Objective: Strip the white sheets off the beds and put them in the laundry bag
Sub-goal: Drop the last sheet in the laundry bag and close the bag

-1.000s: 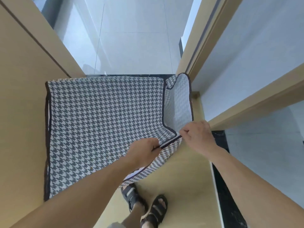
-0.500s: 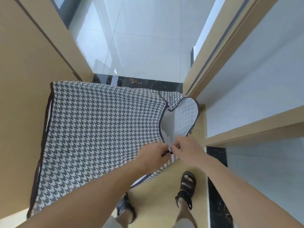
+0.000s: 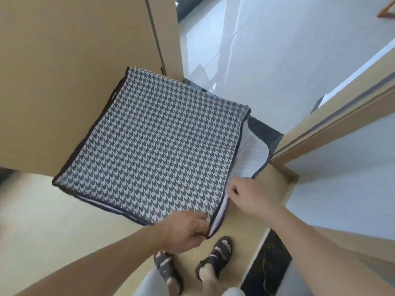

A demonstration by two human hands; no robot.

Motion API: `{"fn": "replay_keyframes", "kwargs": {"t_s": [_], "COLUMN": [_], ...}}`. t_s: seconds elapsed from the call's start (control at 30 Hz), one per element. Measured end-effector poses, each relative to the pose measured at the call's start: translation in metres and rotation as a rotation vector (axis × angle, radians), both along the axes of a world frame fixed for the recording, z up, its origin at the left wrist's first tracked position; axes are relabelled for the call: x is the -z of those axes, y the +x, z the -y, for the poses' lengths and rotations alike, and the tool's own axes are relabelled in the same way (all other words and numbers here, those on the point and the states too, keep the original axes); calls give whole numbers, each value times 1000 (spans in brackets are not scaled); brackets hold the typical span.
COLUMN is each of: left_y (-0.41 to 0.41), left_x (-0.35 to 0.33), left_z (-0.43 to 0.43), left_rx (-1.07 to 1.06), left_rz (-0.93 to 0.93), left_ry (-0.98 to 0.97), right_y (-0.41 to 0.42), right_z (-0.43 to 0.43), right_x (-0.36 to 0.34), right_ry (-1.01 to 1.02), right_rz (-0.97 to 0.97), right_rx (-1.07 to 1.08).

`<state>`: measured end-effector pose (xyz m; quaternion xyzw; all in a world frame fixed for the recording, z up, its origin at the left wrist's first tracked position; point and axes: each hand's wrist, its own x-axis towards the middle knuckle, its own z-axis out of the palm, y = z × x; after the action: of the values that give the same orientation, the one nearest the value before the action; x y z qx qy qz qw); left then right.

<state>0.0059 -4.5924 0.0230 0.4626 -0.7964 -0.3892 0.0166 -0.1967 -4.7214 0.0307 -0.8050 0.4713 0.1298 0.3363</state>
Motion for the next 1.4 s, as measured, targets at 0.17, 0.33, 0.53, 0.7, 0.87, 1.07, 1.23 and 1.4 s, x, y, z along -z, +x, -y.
{"fn": "replay_keyframes", "kwargs": {"t_s": [0.17,0.33,0.53,0.7,0.87,1.07,1.23,1.4], "left_y": [-16,-42,-42,-35,-54,-60,-53,-61], "left_x": [-18,-16,-12,-21,-21,-23,-24,-40], "left_z": [5,39,25,61,129,144,156,190], "left_rx": [-279,-586,-554,-554,-711,-596,-577,-375], "left_rz": [183,344,143,161,281,60,2,49], "left_ry": [245,170,224,361,181,373,576,600], "right_y": [12,15,9,11,0,-10,-12,-3], "right_z": [-11,-35,0,57,69,149,219,219], "right_x": [-11,-14,-12,-14,0,-2,-11,-8], "right_ry": [-55,-157,-332,-364,-258,-439,-538,-579], "right_rz": [75,106,78,179,197,214,168,156], "right_rx": [-8,-78,-105,-76,-191,-115,-17,117]}}
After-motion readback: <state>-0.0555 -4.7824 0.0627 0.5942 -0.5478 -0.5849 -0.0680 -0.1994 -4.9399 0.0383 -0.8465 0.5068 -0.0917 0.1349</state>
